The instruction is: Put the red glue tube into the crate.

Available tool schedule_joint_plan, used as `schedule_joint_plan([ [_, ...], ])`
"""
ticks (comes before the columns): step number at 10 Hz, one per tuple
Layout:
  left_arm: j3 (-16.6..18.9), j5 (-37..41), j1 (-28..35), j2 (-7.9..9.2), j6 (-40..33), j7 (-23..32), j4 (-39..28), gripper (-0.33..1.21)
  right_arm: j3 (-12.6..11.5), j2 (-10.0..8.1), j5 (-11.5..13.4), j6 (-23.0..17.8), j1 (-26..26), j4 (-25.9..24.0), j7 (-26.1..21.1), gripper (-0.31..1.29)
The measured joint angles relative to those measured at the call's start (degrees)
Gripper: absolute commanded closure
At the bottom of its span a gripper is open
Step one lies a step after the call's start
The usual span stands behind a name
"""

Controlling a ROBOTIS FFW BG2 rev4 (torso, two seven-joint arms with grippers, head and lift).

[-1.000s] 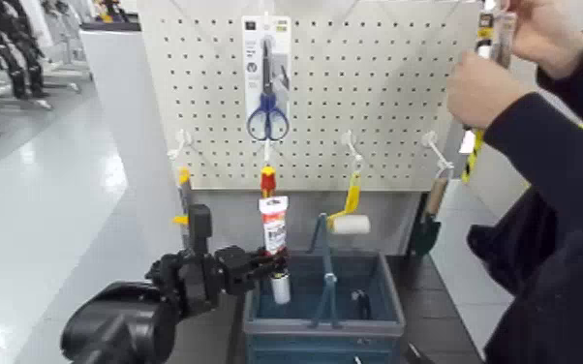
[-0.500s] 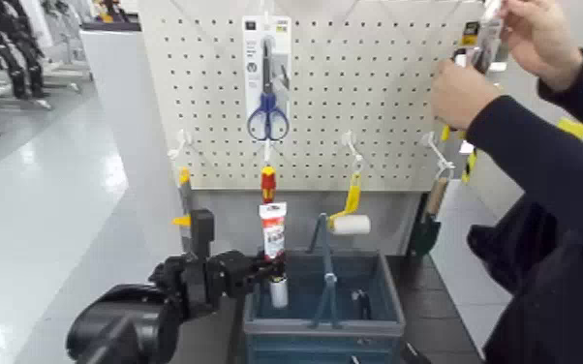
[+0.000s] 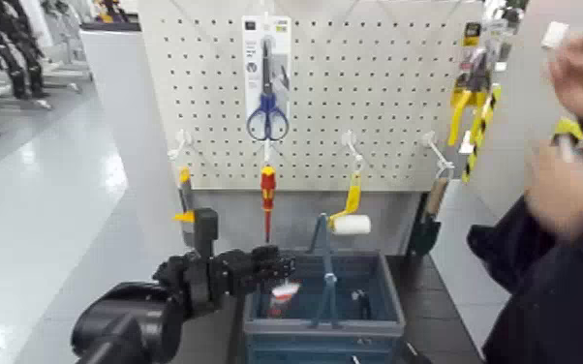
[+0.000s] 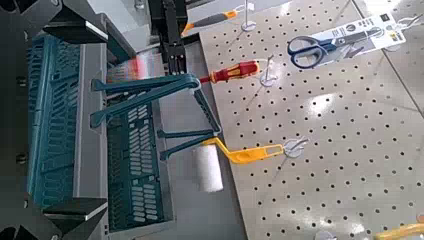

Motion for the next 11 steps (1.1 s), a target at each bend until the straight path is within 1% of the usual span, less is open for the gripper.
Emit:
schedule_joint_plan([
  [6,-0.4,0.0,-0.3,0.01,-0.2,0.0,-0.3,-0.05,-0.1,-0.08,-0.3,-0.2,0.1,0.2,0.0,0.14],
  [8,0.1,-0.3,0.5,0.15,-0.7,0.1,-2.2,-0.02,-0.2,-0.15,-0.3,-0.2,0.1,0.2,0.0,0.14],
  [9,1.5,-1.5,2.1,0.33,-0.8,1.3,-6.1,-0.01,-0.2,-0.23,-0.3,-0.4,0.1,0.1,0.0,0.14],
  [11,5.6,-4.7,8.9,0.81,-0.3,8.5,-20.1,-0.01,-0.3,-0.25,-0.1,-0.6,0.2,-0.2,-0.1,0.14],
])
